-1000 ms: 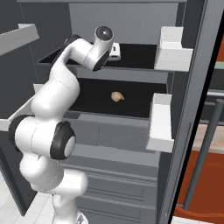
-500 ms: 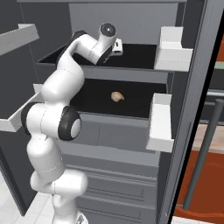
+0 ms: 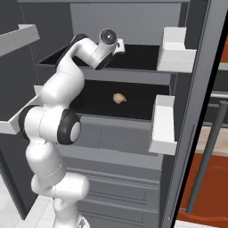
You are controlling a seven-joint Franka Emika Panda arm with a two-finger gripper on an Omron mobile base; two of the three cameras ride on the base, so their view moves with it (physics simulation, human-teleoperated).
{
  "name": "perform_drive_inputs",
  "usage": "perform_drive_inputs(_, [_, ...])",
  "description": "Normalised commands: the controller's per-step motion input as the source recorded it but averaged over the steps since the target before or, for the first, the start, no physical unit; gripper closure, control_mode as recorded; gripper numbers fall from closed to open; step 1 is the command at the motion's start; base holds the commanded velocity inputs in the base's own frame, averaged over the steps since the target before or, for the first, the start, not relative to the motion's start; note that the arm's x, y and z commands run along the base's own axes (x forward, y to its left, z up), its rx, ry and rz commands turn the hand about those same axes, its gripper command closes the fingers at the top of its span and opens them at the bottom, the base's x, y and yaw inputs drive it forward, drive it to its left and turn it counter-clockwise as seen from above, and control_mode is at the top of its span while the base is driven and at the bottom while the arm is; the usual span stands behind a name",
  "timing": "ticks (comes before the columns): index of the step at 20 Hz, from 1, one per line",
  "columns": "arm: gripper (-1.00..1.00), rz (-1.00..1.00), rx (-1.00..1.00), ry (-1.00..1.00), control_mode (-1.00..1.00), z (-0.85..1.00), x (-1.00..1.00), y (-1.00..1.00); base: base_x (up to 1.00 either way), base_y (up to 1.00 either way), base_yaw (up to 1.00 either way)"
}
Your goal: Move the chicken breast and fish from the second highest shelf to the top shelf to make space. Then, place the pitcher from the counter on the cleared second highest shelf.
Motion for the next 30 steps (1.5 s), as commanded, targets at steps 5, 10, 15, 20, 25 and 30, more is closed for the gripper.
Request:
perform_drive_inputs(5, [-1.0, -0.07, -0.06, -0.18, -1.0, 0.0, -0.2, 0.13, 0.0, 0.0, 0.0])
perform_drive_inputs(10, [-1.0, -0.09, -0.01, 0.08, -1.0, 0.33, -0.74, 0.0, 0.0, 0.0, 0.0])
perform_drive_inputs(15, [-1.0, -0.09, 0.0, 0.24, -1.0, 0.37, -0.99, -0.09, 0.0, 0.0, 0.0])
perform_drive_inputs(20, [-1.0, -0.06, -0.03, 0.15, -1.0, 0.04, -1.0, -0.15, 0.0, 0.0, 0.0])
perform_drive_inputs(25, [-1.0, -0.01, -0.03, 0.01, -1.0, -0.2, -1.0, -0.17, 0.0, 0.0, 0.0])
perform_drive_inputs(30, [-1.0, 0.0, -0.04, 0.0, -1.0, -0.49, -1.0, -0.04, 0.0, 0.0, 0.0])
